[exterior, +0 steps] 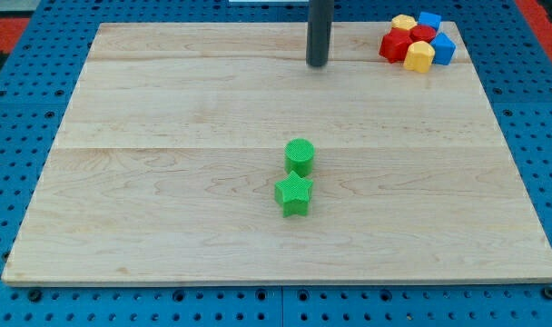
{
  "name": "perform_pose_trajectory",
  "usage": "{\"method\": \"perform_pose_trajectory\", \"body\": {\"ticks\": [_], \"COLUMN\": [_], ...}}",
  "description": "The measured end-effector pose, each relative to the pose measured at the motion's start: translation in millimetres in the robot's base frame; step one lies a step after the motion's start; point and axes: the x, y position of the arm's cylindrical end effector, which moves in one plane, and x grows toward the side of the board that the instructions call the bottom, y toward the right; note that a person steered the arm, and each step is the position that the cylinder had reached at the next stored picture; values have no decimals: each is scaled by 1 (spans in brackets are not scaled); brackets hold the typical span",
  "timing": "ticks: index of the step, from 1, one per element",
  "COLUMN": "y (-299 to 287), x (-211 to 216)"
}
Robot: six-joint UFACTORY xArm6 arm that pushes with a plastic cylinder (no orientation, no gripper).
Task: Touch the right side of the blue triangle
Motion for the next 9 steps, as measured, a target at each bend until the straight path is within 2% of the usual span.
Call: {"method": "perform_pose_trajectory", "body": {"ticks": [1, 2, 3, 6, 8, 9], "y": [88, 214, 281, 283, 283, 278], "x": [64, 48, -5, -18, -124, -127]}}
